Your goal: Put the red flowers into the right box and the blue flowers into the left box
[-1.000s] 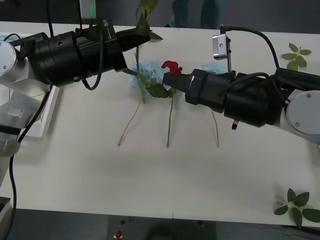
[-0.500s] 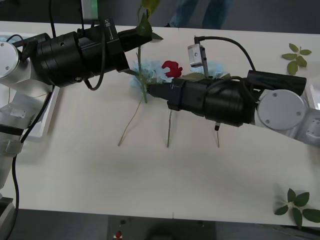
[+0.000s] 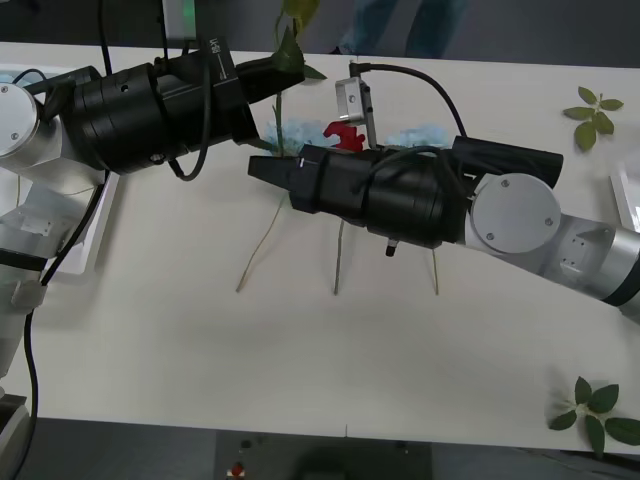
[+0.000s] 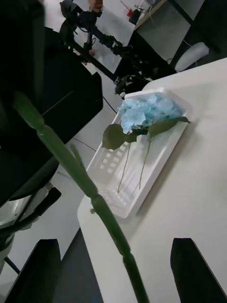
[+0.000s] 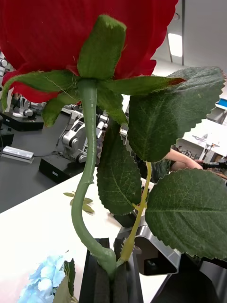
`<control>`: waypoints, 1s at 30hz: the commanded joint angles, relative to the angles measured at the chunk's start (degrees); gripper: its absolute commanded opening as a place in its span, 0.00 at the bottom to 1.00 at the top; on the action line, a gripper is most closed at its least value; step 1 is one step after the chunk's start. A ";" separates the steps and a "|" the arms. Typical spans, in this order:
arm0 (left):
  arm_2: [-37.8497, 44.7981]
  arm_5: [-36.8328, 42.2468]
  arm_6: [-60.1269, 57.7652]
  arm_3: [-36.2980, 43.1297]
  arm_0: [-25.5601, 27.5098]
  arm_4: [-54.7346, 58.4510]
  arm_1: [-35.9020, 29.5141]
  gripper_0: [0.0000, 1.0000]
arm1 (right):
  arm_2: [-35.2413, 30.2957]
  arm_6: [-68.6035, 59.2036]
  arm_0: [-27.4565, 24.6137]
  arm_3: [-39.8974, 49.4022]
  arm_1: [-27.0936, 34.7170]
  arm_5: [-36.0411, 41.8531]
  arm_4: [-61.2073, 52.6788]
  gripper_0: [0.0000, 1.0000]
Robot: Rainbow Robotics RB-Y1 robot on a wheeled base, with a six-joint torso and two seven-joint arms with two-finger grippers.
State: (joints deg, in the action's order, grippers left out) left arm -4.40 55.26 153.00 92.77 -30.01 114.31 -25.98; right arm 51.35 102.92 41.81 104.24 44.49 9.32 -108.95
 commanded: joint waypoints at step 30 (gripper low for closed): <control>-1.75 -2.09 2.00 1.54 -0.22 0.74 -0.12 1.00 | -0.55 3.70 1.96 -1.41 -0.10 -3.16 -0.04 0.00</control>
State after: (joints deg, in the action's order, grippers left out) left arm -6.43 53.26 153.00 92.76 -30.01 114.35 -25.98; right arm 51.77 105.10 41.92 102.16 43.73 6.89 -108.93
